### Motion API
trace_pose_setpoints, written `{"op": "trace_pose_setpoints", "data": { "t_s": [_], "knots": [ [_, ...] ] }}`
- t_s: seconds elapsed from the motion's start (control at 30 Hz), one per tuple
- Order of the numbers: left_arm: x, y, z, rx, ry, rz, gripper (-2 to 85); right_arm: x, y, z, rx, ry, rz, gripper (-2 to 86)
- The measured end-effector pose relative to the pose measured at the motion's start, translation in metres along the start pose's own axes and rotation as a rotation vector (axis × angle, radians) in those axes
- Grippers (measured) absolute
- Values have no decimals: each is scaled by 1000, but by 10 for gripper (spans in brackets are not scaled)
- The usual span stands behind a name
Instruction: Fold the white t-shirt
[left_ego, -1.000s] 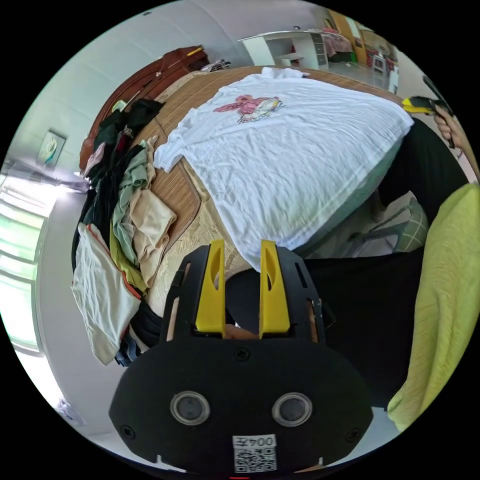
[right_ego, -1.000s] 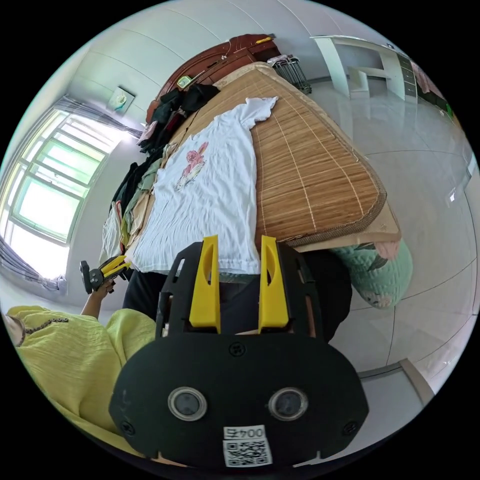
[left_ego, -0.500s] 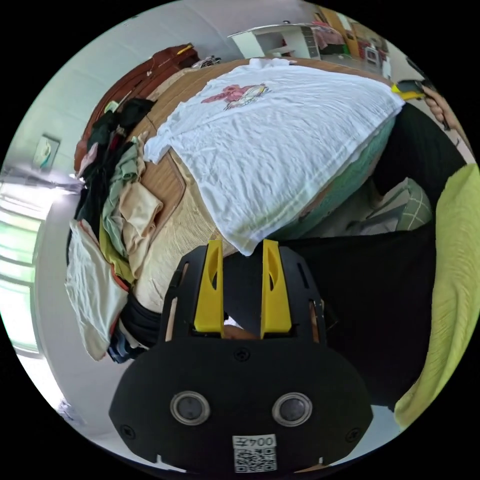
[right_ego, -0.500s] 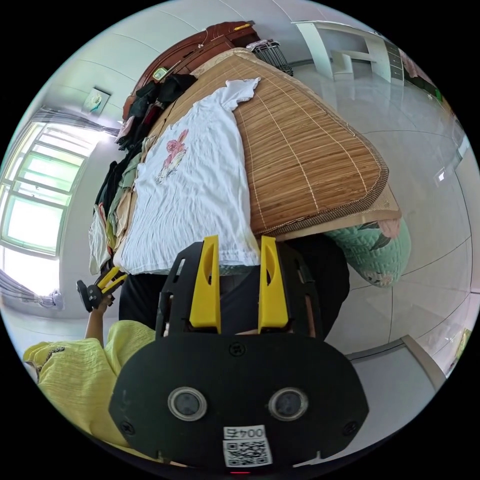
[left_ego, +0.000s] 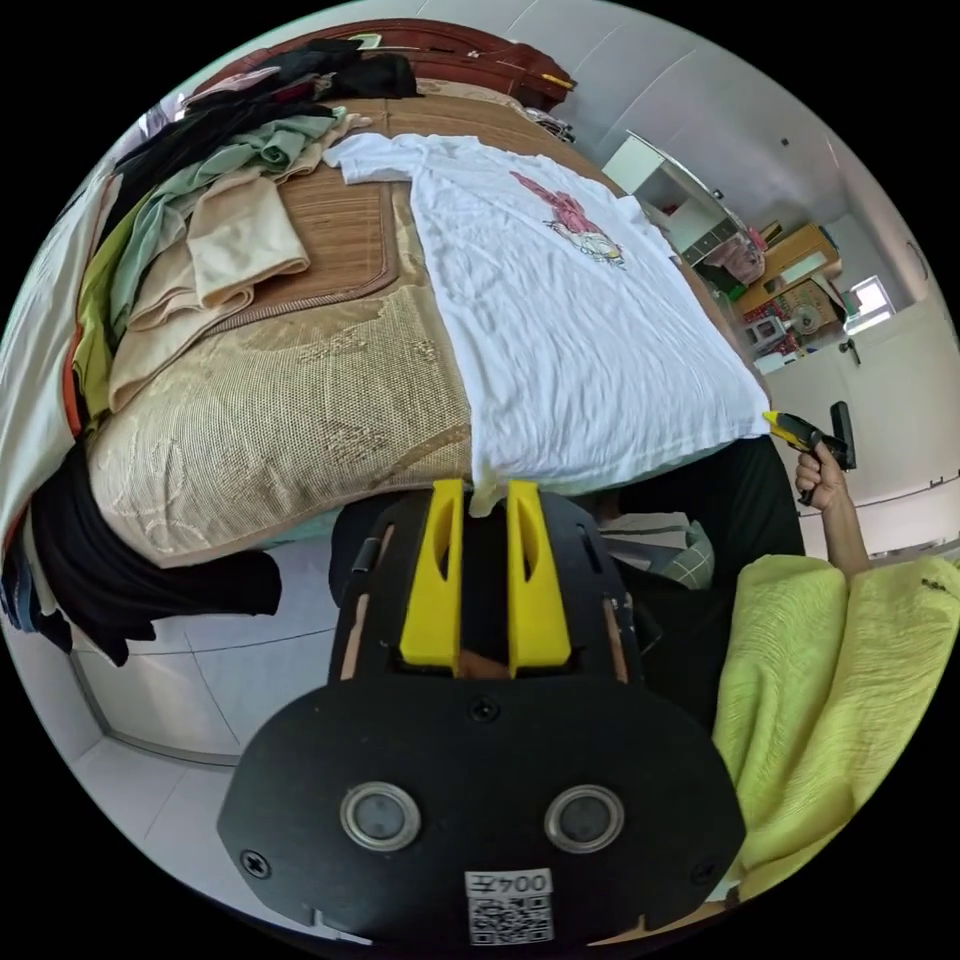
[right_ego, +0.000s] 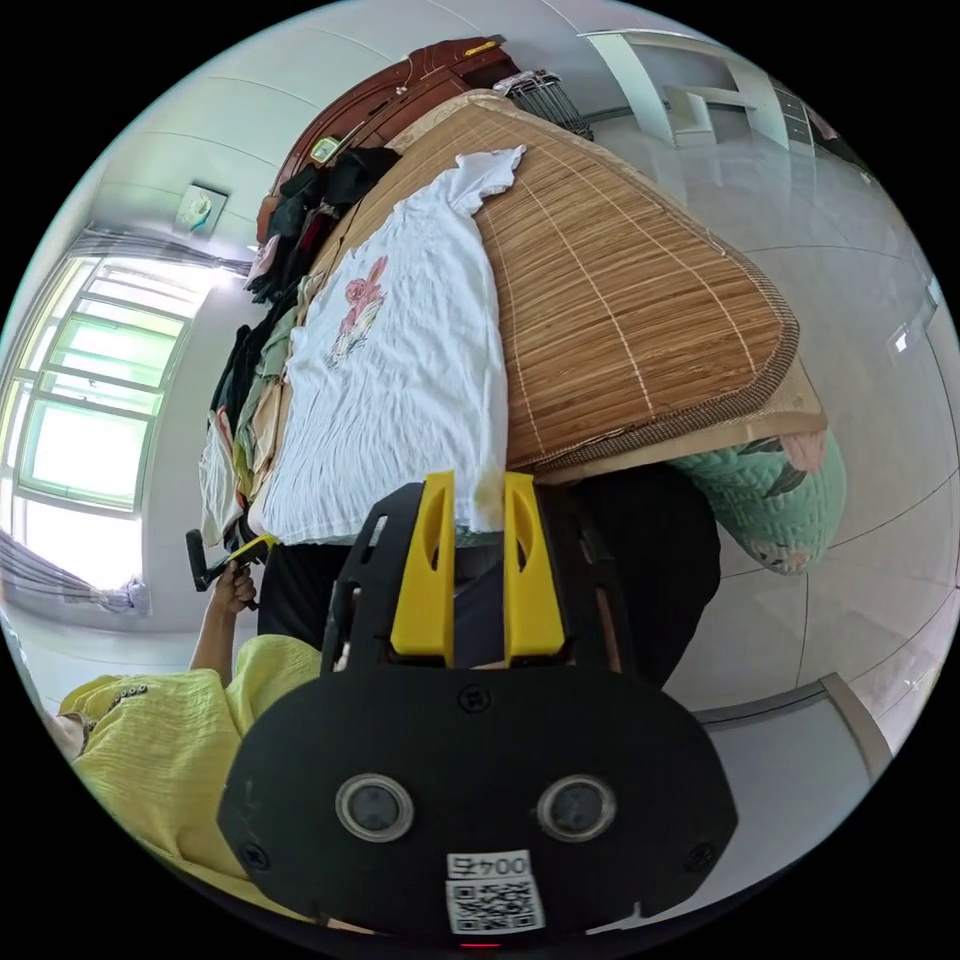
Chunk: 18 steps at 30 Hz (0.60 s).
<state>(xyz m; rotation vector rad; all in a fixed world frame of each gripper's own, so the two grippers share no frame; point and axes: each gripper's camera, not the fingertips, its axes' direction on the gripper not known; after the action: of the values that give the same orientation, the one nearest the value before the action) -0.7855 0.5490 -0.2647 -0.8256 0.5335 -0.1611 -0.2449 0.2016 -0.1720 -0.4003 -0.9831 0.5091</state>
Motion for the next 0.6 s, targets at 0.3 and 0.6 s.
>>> {"op": "trace_pose_setpoints", "data": {
  "t_s": [0.3, 0.6],
  "knots": [
    [25, 28, -28, -6, -82, -36, 14, -34, 18, -15, 4, 170, -73, 6],
    [80, 27, -30, -29, -363, 44, 16, -63, 35, -18, 31, 289, -130, 43]
  ]
}}
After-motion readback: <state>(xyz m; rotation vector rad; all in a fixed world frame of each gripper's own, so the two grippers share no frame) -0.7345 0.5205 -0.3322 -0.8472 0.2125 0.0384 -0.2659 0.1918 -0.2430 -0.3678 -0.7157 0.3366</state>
